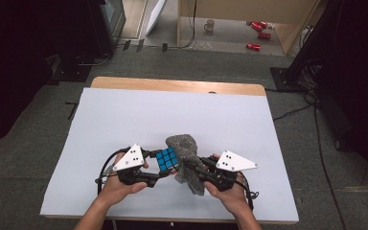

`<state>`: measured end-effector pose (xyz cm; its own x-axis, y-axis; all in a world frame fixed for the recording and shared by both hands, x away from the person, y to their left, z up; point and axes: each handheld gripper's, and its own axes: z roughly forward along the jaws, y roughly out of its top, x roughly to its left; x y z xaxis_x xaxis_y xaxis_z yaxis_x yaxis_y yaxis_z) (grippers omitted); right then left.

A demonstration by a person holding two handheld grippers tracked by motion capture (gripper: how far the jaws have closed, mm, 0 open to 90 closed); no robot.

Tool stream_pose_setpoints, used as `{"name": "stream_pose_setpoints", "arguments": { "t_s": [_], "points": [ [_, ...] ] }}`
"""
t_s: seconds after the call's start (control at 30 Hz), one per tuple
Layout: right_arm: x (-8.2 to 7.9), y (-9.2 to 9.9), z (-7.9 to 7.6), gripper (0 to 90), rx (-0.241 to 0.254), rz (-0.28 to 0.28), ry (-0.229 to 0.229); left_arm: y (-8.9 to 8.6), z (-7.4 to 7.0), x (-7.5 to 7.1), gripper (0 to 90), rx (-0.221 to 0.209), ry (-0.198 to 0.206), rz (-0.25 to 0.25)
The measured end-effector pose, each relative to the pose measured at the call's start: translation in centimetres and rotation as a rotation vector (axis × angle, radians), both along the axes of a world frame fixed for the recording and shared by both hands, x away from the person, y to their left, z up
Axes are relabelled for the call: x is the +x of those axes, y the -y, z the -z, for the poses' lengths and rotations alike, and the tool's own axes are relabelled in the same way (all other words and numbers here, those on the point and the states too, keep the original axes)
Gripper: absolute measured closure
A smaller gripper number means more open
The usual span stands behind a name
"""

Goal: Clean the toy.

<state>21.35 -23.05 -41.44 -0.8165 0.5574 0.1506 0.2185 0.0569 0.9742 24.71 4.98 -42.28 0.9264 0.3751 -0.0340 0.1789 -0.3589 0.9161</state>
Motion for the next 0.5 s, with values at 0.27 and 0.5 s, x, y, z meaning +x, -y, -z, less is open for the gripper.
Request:
{"name": "stream_pose_setpoints", "arguments": {
  "t_s": [0.27,0.5],
  "points": [
    [0.3,0.1,0.4,77.7,-0.015,0.011,-0.019,-0.5,-0.4,0.0,34.2,-0.045,-0.002,-0.005],
    [0.9,0.4,1.5,77.7,-0.023,0.062,-0.049,-2.4,-1.3,0.5,34.2,-0.194,-0.008,-0.072]
  ]
}}
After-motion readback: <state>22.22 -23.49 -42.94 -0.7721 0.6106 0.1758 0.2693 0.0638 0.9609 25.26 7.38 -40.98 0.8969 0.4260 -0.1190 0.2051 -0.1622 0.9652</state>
